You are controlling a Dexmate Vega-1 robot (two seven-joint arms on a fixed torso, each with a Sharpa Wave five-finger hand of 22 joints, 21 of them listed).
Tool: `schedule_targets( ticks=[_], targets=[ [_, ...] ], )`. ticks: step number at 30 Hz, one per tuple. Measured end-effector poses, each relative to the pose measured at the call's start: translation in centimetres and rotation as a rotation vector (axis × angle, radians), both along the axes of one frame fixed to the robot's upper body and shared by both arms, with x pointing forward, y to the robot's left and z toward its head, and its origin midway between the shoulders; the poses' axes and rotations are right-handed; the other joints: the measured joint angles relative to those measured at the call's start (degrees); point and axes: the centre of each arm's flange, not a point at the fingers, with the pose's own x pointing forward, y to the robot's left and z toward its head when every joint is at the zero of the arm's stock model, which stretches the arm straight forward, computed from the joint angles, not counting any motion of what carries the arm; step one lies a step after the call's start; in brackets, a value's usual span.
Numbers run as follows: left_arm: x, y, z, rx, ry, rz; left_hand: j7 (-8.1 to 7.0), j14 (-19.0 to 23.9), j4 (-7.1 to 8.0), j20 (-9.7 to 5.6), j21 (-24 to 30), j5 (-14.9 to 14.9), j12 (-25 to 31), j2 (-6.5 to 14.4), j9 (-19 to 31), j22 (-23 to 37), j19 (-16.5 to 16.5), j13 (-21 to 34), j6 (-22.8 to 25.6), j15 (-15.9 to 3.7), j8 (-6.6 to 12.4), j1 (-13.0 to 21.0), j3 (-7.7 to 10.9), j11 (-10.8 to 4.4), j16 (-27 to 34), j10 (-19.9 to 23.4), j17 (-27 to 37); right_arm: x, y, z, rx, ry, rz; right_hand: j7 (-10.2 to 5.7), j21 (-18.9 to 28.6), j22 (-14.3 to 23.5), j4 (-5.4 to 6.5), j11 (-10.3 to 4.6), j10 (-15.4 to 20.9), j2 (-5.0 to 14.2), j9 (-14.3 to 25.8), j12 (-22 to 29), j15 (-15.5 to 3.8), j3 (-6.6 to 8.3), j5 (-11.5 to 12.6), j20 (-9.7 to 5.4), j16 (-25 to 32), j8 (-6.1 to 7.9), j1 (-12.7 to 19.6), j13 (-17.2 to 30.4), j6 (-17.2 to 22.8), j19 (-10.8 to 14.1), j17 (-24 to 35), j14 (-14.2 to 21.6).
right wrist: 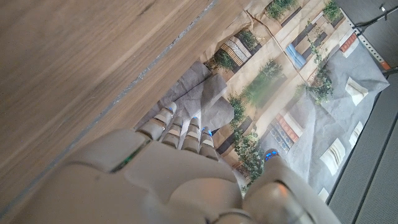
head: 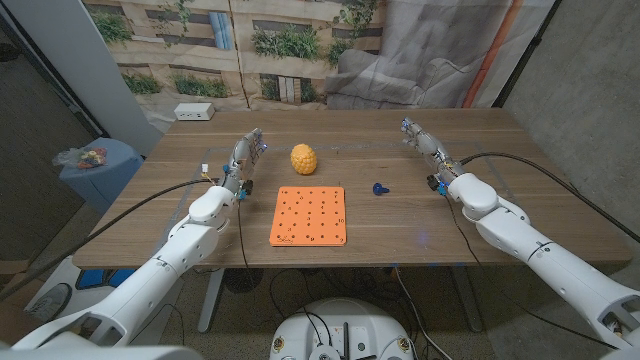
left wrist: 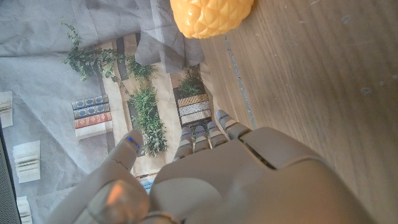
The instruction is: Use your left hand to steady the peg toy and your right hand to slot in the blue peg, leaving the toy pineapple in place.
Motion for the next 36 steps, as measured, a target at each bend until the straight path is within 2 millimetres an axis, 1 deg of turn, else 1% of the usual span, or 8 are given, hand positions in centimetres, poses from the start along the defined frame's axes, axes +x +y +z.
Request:
schedule_targets(
  ticks=[3,7,13,16,22,23,25,36],
  targets=[
    [0.1,0.0,0.0,-0.001,0.002,0.001,0.08,0.0,-0.23,0.00,0.0,0.0,0.0,0.0,0.0,0.0,0.0,0.0,0.1,0.00,0.00,0.0,0.23,0.08,0.0,0.1,0.0,-0.4,-0.1,0.2,-0.036,-0.019,-0.015,0.00,0.0,0.0,-0.65,0.00,0.0,-0.01,0.0,0.0,0.00,0.02,0.0,0.41,0.0,0.04,0.0,0.0,0.0,-0.4,-0.3,0.0],
    [0.2,0.0,0.0,-0.004,0.005,0.005,-0.20,0.5,-0.70,0.00,0.0,0.0,0.1,0.0,0.0,0.0,0.6,0.0,0.6,-0.07,0.00,0.0,0.21,-0.08,0.2,0.7,0.0,-1.0,-0.1,0.7,-0.082,-0.041,-0.030,-0.71,0.0,0.0,-2.24,-0.17,-0.3,-0.56,0.0,0.0,0.44,0.46,0.0,1.02,-0.2,0.46,1.6,0.1,0.7,-1.0,-0.8,-0.4],
    [0.6,-0.2,0.1,-0.017,0.008,0.016,-0.21,0.9,-0.70,-0.10,0.4,0.0,0.2,0.0,0.0,0.0,1.1,0.0,1.0,-0.30,0.22,0.0,0.21,-0.33,0.2,1.1,0.2,-1.5,-0.3,1.2,-0.174,-0.062,-0.069,-0.71,0.0,0.0,-3.49,-0.26,-1.7,-1.13,0.3,-0.3,1.27,0.75,-0.3,1.73,-0.5,0.46,2.8,0.2,0.7,-1.7,-1.3,-1.3],
    [0.8,-0.3,0.1,-0.020,0.009,0.019,-0.21,1.1,-0.69,0.02,0.4,0.0,0.2,0.0,0.0,0.0,1.2,0.0,1.0,-0.42,0.22,0.0,0.21,-0.25,0.2,1.2,0.3,-1.9,-0.4,1.5,-0.225,-0.070,-0.086,-0.96,0.0,0.0,-4.45,-0.36,-2.2,-1.73,0.3,-0.3,1.65,0.83,-0.3,2.70,-0.5,0.46,3.4,0.2,0.5,-1.4,-1.6,-1.7],
    [1.3,-0.5,0.2,-0.029,0.008,0.034,-0.04,2.5,-0.93,-0.21,0.4,0.0,0.2,0.0,0.0,0.0,2.5,0.0,2.4,-0.40,0.65,0.0,0.45,-0.53,0.5,2.8,0.3,-2.5,-0.5,2.0,-0.303,-0.072,-0.112,-1.85,0.0,0.0,-6.25,-0.41,-2.7,-2.26,0.3,-0.3,1.98,1.50,-0.7,3.30,-0.5,0.46,5.3,0.2,-0.4,-1.4,-1.9,-1.7],
    [1.3,-0.6,0.2,-0.030,0.007,0.035,-0.12,2.5,-0.93,-0.21,0.4,0.0,0.2,0.0,0.0,0.0,2.5,0.0,2.5,-0.40,0.66,0.0,0.45,-0.53,0.5,2.7,0.3,-2.6,-0.6,2.1,-0.313,-0.073,-0.116,-2.00,0.0,0.0,-6.66,-0.29,-2.8,-1.69,0.3,-0.3,2.10,1.45,-0.7,3.29,-0.5,0.45,5.9,0.2,-0.6,-1.4,-2.0,-1.7],
    [1.5,-0.6,0.3,-0.032,0.003,0.037,-0.12,2.5,-0.93,-0.21,0.4,0.0,0.2,0.0,0.0,0.0,2.5,0.0,2.5,-0.40,0.66,0.0,0.45,-0.53,0.5,2.7,0.3,-2.8,-0.6,2.2,-0.330,-0.074,-0.123,-2.04,0.0,0.0,-7.20,0.11,-3.2,-2.17,0.3,-0.3,2.27,1.88,-1.0,3.51,-0.5,0.46,6.4,0.4,-0.6,-1.6,-2.1,-1.9],
    [2.0,-0.9,0.6,-0.033,-0.001,0.039,-0.12,2.5,-1.17,0.01,0.4,0.0,0.2,0.0,0.0,0.0,2.7,0.0,2.5,-0.40,0.66,0.0,0.69,-0.53,0.5,2.7,0.3,-4.1,-0.5,3.7,-0.517,-0.084,-0.174,-1.99,0.0,0.0,-10.65,-0.03,-5.2,-1.63,0.6,-0.5,3.29,3.49,-1.2,4.22,-0.4,0.46,10.2,0.5,-1.3,-2.4,-2.7,-2.9]
  ],
)
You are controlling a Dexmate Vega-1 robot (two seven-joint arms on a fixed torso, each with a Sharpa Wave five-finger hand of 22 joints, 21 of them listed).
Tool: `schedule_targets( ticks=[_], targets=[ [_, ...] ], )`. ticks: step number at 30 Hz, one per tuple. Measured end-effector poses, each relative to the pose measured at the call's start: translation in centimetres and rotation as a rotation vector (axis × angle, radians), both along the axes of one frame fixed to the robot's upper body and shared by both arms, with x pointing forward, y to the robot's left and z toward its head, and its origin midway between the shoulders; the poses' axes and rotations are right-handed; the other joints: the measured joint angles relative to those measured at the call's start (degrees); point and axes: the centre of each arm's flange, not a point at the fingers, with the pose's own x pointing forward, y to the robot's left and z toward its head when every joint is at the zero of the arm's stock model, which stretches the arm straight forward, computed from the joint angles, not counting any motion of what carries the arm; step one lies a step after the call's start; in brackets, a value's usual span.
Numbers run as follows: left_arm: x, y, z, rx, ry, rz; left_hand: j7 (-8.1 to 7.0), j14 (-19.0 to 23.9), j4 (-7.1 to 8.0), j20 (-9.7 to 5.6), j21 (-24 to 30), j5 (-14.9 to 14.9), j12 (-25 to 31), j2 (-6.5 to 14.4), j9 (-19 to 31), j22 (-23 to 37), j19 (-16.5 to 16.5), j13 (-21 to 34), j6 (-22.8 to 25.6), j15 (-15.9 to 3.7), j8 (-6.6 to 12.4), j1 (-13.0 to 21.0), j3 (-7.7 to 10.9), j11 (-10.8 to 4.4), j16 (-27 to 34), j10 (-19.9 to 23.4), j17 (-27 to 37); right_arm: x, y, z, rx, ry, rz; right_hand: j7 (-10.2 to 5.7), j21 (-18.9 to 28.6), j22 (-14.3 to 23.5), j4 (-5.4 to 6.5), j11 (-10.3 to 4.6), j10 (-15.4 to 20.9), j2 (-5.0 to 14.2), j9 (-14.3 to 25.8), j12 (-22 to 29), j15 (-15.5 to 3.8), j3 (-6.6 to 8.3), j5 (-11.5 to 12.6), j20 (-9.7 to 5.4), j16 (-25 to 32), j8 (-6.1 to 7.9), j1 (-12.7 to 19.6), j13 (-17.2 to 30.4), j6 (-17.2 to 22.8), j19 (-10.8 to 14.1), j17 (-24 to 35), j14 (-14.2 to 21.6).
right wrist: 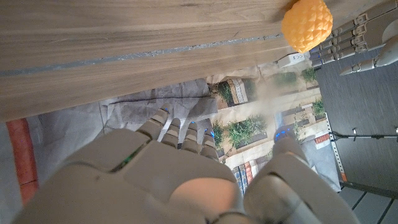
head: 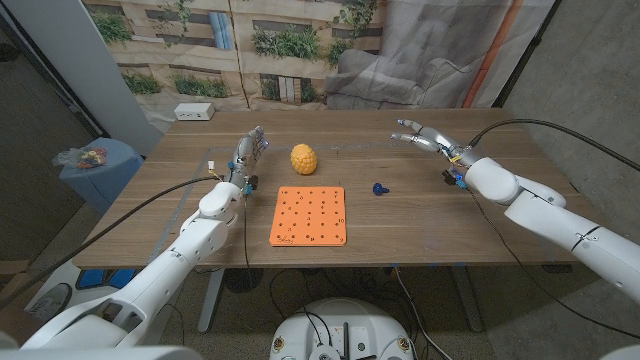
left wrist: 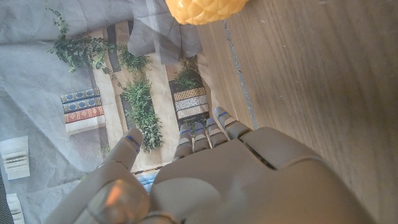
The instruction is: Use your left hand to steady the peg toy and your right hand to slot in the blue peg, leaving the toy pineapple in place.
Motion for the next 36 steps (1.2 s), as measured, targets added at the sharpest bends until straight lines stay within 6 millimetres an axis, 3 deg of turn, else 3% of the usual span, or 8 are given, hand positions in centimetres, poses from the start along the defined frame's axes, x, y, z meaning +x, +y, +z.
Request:
schedule_targets(
  ticks=[7,20,25,26,30,34,36],
  targets=[
    [0.0,0.0,0.2,0.003,-0.003,-0.001,0.00,0.2,0.00,0.00,0.0,0.0,0.0,0.0,0.0,0.0,0.0,0.0,0.0,-0.21,0.00,0.0,0.00,0.00,0.0,0.0,0.0,-0.4,0.5,0.6,-0.125,0.013,-0.033,0.28,0.0,0.0,-1.87,0.43,-1.0,-0.11,0.3,0.0,0.72,0.81,0.4,0.81,0.0,0.44,2.7,0.0,-0.3,0.0,-0.3,-0.5],
    [-0.6,0.3,0.1,0.006,-0.008,0.005,-0.31,0.2,-0.23,0.00,0.0,0.0,0.0,0.0,0.0,0.0,0.0,0.0,0.3,-0.20,0.00,0.0,0.24,0.00,0.0,0.0,0.0,-1.6,2.7,1.9,-0.409,0.033,-0.109,0.27,0.3,0.0,-3.40,0.63,-1.4,-0.56,0.5,0.0,1.85,2.35,1.2,2.14,0.1,1.43,6.4,0.2,0.2,0.7,-0.7,-0.6],
    [-0.6,0.3,0.0,0.006,-0.004,0.007,-0.31,0.2,-0.23,-0.22,0.0,0.0,0.0,0.0,0.0,0.0,0.2,0.0,0.3,-0.20,0.00,0.0,0.24,0.00,0.0,0.0,0.0,-2.4,4.2,2.6,-0.457,0.023,-0.106,0.59,0.4,0.0,-3.72,0.63,-1.4,-1.68,0.5,0.2,2.35,2.67,1.6,4.12,0.4,1.90,8.7,0.5,0.5,1.9,-0.8,-0.3],
    [-0.7,0.4,0.0,0.007,-0.004,0.007,-0.31,0.2,-0.23,-0.31,0.0,0.0,0.0,0.0,0.0,0.0,0.3,0.0,0.3,-0.21,0.00,0.0,0.24,0.00,0.0,0.0,0.0,-2.0,3.4,2.2,-0.502,0.074,-0.167,0.87,0.5,0.0,-3.65,0.63,-1.4,-1.15,0.5,0.3,2.35,2.74,1.6,4.32,0.4,2.07,9.3,0.5,0.8,2.1,-0.8,-0.3],
    [-0.7,0.4,-0.1,0.006,0.000,0.007,-0.31,0.2,-0.23,-0.31,0.0,0.0,0.0,0.0,0.0,0.0,0.3,0.0,0.3,-0.20,0.00,0.0,0.24,0.00,0.0,0.0,0.0,-2.3,4.1,2.4,-0.550,0.103,-0.202,0.88,0.9,0.0,-3.78,0.63,-1.4,-1.89,0.8,0.5,2.33,3.08,1.9,5.51,0.9,2.07,9.9,0.5,0.8,2.7,-1.1,0.3],
    [-0.6,0.4,-0.2,0.005,0.004,0.005,-0.31,0.2,-0.23,-0.31,0.0,0.0,0.0,0.0,0.0,0.0,0.3,0.0,0.3,-0.20,0.00,0.0,0.24,0.00,0.0,0.0,0.0,-2.7,5.0,2.5,-0.574,0.108,-0.206,0.88,0.9,0.0,-3.78,0.63,-1.4,-2.73,0.8,0.5,2.33,3.08,1.9,5.83,0.9,2.13,10.8,0.5,0.8,3.0,-1.0,0.3],
    [-0.6,0.4,-0.2,0.005,0.005,0.005,-0.31,0.2,-0.23,-0.31,0.0,0.0,0.0,0.0,0.0,0.0,0.3,0.0,0.3,-0.21,0.00,0.0,0.24,0.00,0.0,0.0,0.0,-3.0,5.6,2.9,-0.601,0.075,-0.217,0.67,0.9,0.0,-3.62,0.63,-1.4,-1.96,0.8,0.5,2.33,3.24,1.8,6.05,0.9,2.32,11.6,0.5,1.0,3.2,-1.0,0.3]
  ],
)
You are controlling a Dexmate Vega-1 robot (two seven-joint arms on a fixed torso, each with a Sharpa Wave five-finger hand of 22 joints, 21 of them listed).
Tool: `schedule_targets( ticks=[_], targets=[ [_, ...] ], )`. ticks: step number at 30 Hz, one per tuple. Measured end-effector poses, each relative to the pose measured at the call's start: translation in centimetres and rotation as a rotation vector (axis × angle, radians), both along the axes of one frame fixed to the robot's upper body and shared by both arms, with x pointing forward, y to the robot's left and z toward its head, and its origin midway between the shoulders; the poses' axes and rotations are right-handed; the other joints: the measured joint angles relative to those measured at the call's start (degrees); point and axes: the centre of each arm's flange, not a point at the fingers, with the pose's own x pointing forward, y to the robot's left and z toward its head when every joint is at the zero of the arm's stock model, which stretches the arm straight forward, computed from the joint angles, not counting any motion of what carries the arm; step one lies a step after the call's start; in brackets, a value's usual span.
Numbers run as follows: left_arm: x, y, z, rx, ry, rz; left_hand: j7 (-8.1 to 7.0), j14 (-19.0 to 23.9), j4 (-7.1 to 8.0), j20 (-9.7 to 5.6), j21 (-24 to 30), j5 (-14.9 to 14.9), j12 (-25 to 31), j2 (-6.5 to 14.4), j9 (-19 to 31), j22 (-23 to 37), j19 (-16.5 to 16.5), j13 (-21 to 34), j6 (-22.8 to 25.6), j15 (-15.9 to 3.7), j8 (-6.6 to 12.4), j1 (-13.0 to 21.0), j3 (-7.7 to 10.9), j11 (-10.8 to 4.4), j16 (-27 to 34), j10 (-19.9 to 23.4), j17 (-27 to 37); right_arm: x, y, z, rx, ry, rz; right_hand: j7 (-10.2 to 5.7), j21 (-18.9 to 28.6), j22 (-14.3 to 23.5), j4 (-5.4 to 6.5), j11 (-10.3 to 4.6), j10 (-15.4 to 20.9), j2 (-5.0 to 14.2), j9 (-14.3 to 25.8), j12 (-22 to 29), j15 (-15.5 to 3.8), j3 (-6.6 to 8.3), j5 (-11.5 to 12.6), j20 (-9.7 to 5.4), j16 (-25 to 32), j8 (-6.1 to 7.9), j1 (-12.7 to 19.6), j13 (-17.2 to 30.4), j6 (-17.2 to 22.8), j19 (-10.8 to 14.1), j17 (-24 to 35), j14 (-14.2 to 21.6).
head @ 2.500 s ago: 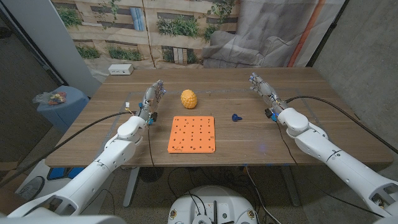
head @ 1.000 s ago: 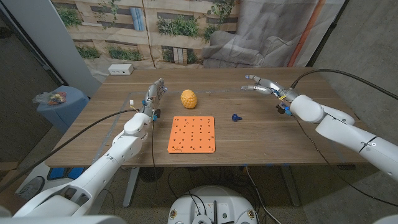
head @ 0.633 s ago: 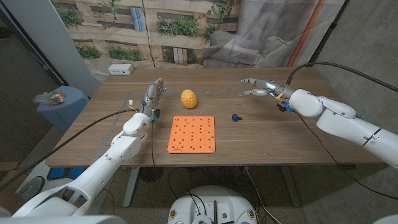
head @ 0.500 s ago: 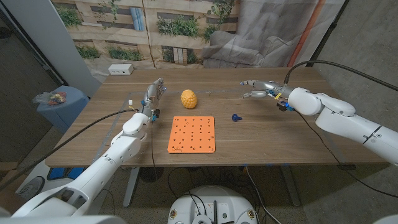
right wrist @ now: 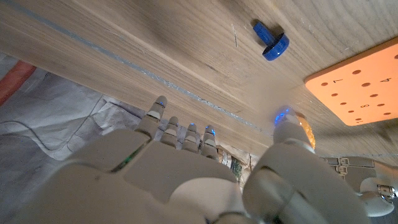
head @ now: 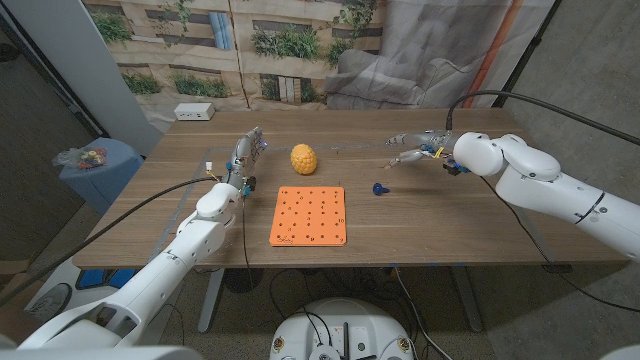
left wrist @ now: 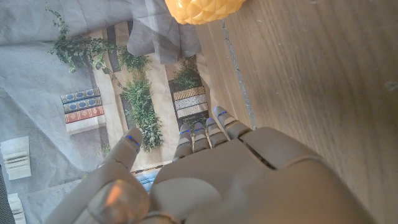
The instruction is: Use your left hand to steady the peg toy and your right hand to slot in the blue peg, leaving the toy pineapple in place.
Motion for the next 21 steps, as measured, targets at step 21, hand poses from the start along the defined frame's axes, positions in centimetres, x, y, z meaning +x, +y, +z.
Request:
schedule_targets(
  ticks=[21],
  targets=[
    [0.0,0.4,-0.7,0.005,0.030,0.006,0.00,0.0,-0.08,0.00,0.0,0.0,0.0,0.0,0.0,0.0,0.0,0.0,0.0,0.00,-0.27,0.0,0.42,-0.21,0.0,0.2,0.0,-0.3,3.1,-1.2,-0.242,0.081,-0.183,-0.19,-0.7,0.0,-0.01,0.43,0.2,-2.89,0.5,0.4,1.17,0.95,0.0,1.80,0.0,0.86,3.6,0.5,1.4,-1.5,-0.3,-0.6]
  ],
)
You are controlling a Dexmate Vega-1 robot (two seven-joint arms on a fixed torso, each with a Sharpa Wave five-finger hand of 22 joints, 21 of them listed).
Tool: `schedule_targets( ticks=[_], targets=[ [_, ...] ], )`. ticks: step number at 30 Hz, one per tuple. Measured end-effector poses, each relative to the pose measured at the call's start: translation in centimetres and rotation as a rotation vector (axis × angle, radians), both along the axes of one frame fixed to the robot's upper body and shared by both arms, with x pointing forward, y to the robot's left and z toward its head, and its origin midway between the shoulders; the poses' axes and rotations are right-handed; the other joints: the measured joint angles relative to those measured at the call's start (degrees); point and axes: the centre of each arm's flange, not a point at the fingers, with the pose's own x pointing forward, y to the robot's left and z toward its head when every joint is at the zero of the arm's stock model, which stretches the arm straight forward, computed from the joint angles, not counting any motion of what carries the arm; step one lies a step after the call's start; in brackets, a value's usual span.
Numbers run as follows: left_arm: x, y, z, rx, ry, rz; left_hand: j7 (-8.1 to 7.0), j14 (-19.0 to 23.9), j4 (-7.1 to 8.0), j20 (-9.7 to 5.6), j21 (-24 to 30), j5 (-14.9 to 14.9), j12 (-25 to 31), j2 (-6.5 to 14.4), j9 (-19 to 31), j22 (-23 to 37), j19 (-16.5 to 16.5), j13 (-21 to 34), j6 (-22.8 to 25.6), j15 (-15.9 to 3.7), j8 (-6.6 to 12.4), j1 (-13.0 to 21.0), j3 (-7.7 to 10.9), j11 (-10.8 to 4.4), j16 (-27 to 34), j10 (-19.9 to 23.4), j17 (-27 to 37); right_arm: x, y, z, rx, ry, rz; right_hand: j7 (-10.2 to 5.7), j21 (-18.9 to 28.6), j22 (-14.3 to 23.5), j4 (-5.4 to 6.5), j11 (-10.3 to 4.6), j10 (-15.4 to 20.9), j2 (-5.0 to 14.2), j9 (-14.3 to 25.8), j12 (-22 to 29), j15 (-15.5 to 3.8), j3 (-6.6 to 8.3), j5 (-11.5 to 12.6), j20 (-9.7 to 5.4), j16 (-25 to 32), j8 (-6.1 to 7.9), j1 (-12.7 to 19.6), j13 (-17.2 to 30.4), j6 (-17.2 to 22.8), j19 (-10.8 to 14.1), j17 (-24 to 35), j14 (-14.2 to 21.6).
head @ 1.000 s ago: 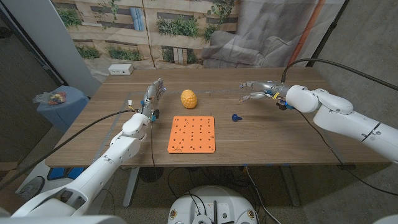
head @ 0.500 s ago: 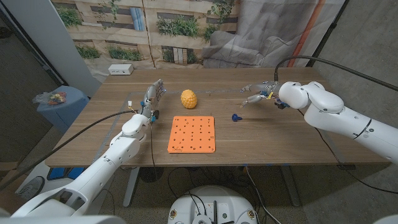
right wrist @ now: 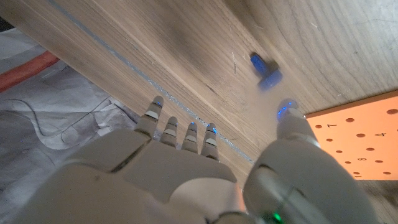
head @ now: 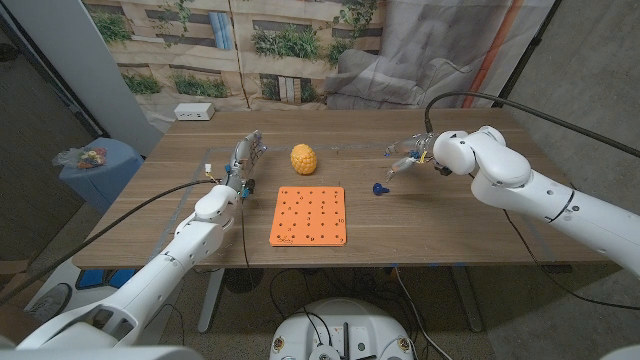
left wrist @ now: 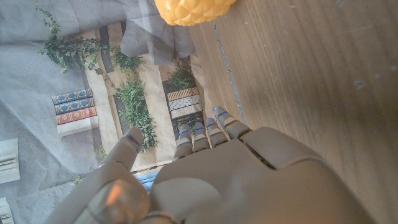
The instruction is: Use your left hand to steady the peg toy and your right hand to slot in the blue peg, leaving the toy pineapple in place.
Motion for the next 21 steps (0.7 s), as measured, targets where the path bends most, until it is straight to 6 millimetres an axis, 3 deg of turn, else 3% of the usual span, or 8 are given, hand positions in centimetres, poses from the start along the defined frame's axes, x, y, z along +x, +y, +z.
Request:
schedule_targets(
  ticks=[10,17,21],
  targets=[
    [-0.1,0.1,-0.3,-0.002,0.005,0.001,0.00,0.0,0.00,0.00,0.0,0.0,-0.3,0.0,0.0,0.0,0.0,0.0,0.0,0.00,0.00,0.0,0.00,0.00,0.0,0.0,0.0,0.2,1.9,-0.4,-0.095,0.007,-0.038,0.00,0.0,0.0,0.24,0.52,-0.5,-0.90,0.1,0.0,0.18,0.24,0.2,-0.02,0.0,0.37,0.9,0.3,0.0,0.0,0.0,-0.2],
    [-0.1,0.2,-0.5,-0.004,0.008,0.001,0.00,0.0,0.00,0.00,0.0,0.0,-0.3,0.0,0.0,0.0,0.0,0.0,0.0,0.00,0.00,0.0,0.00,0.00,0.0,0.0,0.0,0.4,3.1,-0.7,-0.156,0.022,-0.074,0.00,0.0,0.0,0.25,1.32,-1.8,-1.58,0.3,-0.3,1.63,0.25,0.2,-0.73,-0.1,0.59,1.6,0.5,0.0,-1.2,0.1,-1.6],
    [-0.1,0.2,-0.5,-0.004,0.008,-0.001,0.00,0.0,0.10,0.00,0.0,0.0,-0.3,0.0,0.0,0.0,0.0,0.0,0.0,0.00,0.01,0.0,0.09,0.00,0.0,0.0,0.0,0.5,3.7,-0.9,-0.189,0.029,-0.094,0.00,0.0,0.0,0.55,2.04,-3.3,-1.57,0.5,-0.7,2.21,0.55,0.2,-0.21,-0.5,0.59,1.6,0.5,0.0,-1.8,0.2,-2.7]
  ],
)
